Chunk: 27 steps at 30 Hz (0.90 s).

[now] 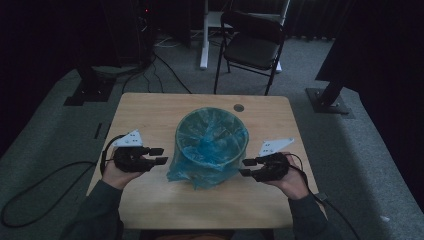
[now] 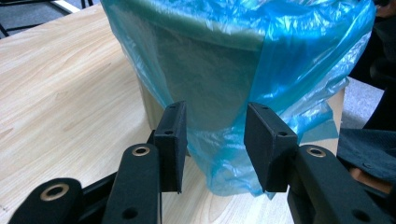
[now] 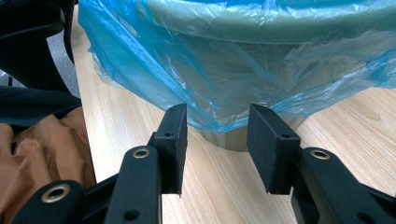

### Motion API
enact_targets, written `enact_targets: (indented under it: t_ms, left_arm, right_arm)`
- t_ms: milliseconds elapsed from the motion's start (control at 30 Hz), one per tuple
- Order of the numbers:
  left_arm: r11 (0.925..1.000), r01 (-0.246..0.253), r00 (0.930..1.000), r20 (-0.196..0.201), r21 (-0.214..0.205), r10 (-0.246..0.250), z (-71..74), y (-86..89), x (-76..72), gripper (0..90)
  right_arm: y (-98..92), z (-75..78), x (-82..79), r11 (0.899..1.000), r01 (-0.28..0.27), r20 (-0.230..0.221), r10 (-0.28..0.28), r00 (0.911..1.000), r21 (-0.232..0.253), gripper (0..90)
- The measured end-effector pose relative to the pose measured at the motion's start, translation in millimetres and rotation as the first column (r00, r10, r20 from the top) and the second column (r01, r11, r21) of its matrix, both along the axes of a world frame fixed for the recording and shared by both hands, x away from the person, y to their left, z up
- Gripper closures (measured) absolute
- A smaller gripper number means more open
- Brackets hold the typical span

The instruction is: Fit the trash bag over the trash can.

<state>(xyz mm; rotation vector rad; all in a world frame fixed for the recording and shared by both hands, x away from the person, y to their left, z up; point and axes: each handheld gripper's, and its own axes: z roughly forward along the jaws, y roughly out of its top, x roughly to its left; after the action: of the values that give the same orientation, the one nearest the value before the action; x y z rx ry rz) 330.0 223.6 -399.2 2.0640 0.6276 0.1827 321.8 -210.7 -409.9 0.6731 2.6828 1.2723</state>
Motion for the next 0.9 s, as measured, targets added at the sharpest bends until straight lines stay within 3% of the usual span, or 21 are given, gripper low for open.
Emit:
enact_targets:
  t_ms: [200, 233, 433, 700, 900]
  left_arm:
    - [0.9999, 0.012, 0.9999, 0.009, -0.001, -0.012, 7.5, -4.2, 4.9, 59.6]
    - [0.9995, 0.024, 0.9997, 0.001, -0.019, -0.024, 9.1, -6.2, 7.4, 59.6]
    - [0.9995, 0.031, 0.9993, 0.019, 0.002, -0.031, 15.7, -16.2, 12.0, 59.6]
    - [0.999, 0.042, 0.9989, 0.019, -0.012, -0.042, 18.1, -25.7, 17.1, 60.0]
    - [0.999, 0.045, 0.9977, 0.051, -0.008, -0.044, 29.7, -28.7, 16.8, 60.0]
  right_arm:
    - [0.7, -0.1, 0.1, 1.0, -0.003, 0.0, 0.003, 1.0, 0.0, 58.0]
    - [0.9, -0.4, 0.1, 1.0, -0.002, -0.002, 0.002, 1.0, 0.001, 58.0]
    - [0.8, -0.9, 0.6, 1.0, -0.006, -0.001, 0.006, 1.0, -0.002, 57.9]
    - [-0.3, -1.7, 0.8, 1.0, -0.005, -0.004, 0.005, 1.0, -0.001, 57.9]
    - [0.5, -2.0, 0.3, 1.0, -0.006, -0.006, 0.006, 1.0, -0.001, 57.8]
